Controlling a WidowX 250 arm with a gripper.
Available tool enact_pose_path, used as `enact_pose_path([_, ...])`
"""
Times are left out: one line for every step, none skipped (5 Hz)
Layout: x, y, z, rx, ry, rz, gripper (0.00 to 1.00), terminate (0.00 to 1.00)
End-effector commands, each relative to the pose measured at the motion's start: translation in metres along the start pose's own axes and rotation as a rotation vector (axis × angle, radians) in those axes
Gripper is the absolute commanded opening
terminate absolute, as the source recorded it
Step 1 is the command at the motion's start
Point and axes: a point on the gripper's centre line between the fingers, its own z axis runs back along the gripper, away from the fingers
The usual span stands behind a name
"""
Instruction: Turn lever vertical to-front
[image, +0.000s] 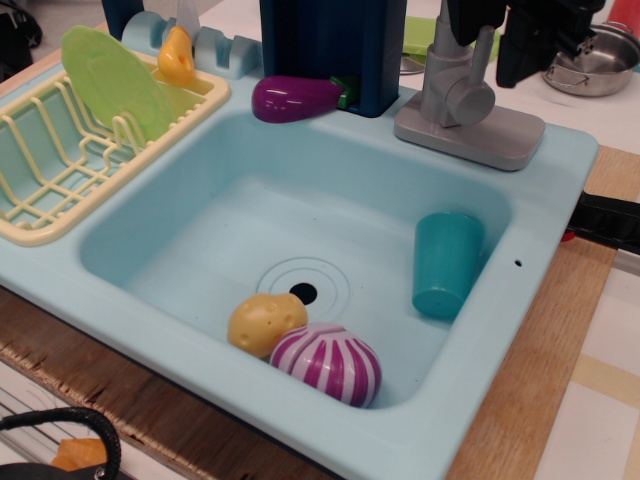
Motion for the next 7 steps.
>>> enact_pose_path([0.001,0.002,0.007,0.012,-0.036,0.015,0.00,0.00])
enact_pose_path([-0.010,-0.003,0.005,0.012,-0.029,0.051,0.00,0.00])
enact_pose_path([-0.018,-0.006,0.003,0.007,-0.025,0.084,0.00,0.00])
enact_pose_path([-0.027,-0.007,0.000,-0.004,-0.008,0.110,0.00,0.00])
enact_pose_path([-0.034,-0.006,-0.007,-0.021,0.005,0.132,0.00,0.00])
enact_pose_path([-0.043,-0.003,-0.016,-0.045,0.038,0.165,0.00,0.00])
enact_pose_path([-0.052,-0.003,-0.024,-0.066,0.049,0.200,0.00,0.00])
